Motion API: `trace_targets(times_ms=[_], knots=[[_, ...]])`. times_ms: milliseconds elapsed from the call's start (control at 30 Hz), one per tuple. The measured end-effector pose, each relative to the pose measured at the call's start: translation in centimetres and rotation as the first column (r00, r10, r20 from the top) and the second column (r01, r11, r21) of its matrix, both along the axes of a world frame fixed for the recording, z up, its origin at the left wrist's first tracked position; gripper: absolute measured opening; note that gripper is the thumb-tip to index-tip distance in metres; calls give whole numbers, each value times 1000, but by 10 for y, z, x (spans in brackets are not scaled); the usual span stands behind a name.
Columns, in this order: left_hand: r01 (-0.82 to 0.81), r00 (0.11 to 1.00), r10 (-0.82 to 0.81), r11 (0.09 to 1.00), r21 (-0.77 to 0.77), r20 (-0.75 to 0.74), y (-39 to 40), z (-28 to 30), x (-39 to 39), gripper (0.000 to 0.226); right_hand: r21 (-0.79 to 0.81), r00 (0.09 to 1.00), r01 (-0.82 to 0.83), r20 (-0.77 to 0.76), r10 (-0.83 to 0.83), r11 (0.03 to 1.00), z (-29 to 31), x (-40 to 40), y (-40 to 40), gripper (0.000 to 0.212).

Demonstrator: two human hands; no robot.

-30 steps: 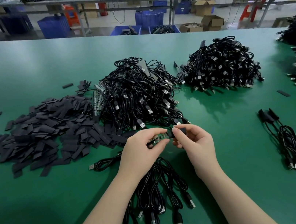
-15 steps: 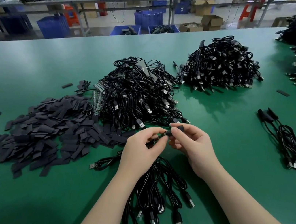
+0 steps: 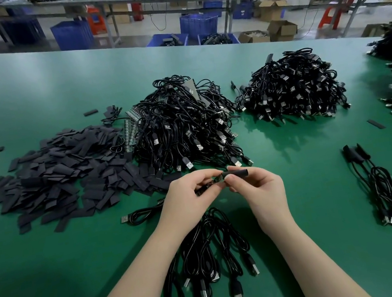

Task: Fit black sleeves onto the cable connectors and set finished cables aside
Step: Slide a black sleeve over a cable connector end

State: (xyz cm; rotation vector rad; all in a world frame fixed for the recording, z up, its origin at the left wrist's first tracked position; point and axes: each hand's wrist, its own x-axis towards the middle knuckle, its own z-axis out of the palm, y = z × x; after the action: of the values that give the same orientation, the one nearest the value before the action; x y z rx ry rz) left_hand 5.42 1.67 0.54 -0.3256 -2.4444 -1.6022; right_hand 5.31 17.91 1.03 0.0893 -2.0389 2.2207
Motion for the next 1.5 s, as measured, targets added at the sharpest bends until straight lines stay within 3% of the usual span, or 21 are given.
trace_targets(times_ms=[333, 467, 600, 733, 833, 1000, 1200, 1300, 1500], knots=[[48, 999, -48, 999, -7, -25, -1, 1, 1, 29, 74, 994, 27, -106, -19, 997, 1, 2, -1, 28], [45, 997, -47, 999, -25, -53, -1, 2, 2, 21, 100, 997, -12, -70, 19, 995, 1, -1, 3, 31], [38, 998, -40, 998, -40, -53, -1, 3, 1, 28, 121, 998, -29, -48, 35, 992, 0, -2, 5, 31], [31, 999, -32, 999, -32, -29, -2, -1, 1, 28, 151, 999, -50, -7, 52, 987, 0, -3, 7, 22], [5, 1000, -7, 998, -68, -24, -2, -1, 1, 40, 170, 996, -80, 44, 74, 982, 0, -3, 8, 13], [12, 1000, -15, 993, -113, -22, -3, 0, 2, 50, 118, 987, -149, 84, 140, 982, 1, -1, 6, 17], [69, 998, -67, 985, -159, 14, -4, 0, 1, 57, 27, 996, -64, 71, 62, 998, 0, 0, 3, 17], [40, 999, -36, 987, -158, 29, -4, -1, 1, 51, 10, 995, -48, 86, 47, 999, -1, -1, 3, 17], [-113, 993, 110, 987, -110, -33, -3, 1, 2, 13, 49, 997, -24, 81, 20, 999, -3, -1, 2, 16]])
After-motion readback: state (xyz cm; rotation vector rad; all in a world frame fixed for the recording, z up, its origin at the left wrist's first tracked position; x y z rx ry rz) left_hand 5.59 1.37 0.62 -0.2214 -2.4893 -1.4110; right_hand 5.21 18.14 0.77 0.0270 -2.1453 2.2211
